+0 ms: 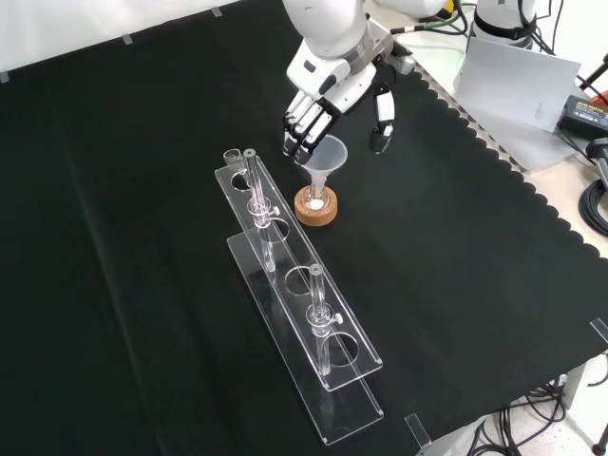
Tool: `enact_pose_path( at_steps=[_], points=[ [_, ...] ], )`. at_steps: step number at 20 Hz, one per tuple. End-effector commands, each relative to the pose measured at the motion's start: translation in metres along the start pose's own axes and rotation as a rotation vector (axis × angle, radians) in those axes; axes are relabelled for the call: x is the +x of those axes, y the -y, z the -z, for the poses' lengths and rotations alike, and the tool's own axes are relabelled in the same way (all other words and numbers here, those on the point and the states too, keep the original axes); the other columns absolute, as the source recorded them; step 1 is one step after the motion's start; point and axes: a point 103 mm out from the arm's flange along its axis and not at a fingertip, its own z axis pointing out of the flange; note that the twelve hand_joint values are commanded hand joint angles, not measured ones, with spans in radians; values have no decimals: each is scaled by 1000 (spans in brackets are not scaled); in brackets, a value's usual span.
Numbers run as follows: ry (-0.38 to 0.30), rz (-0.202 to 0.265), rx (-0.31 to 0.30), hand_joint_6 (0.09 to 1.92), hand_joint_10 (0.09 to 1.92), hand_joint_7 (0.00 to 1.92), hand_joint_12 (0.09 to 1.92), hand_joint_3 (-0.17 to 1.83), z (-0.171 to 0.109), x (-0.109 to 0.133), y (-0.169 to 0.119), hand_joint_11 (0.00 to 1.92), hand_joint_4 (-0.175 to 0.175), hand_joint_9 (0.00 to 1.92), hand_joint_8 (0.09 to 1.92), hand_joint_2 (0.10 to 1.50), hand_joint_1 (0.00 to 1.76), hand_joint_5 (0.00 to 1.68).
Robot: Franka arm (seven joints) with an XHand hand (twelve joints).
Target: Remove the funnel from the round-bottom flask.
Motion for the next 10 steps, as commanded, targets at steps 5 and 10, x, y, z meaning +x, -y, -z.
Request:
enact_pose_path(
  at_steps=[5, 10],
  points=[
    [65, -15, 6, 87, 863, 0, 1490, 382, -12, 4, -17, 222, -63, 0, 173, 624, 671, 111],
    [37, -16, 23, 87, 885, 0, 1493, 368, -22, 0, -24, 225, -60, 9, 207, 631, 699, 119]
  ],
)
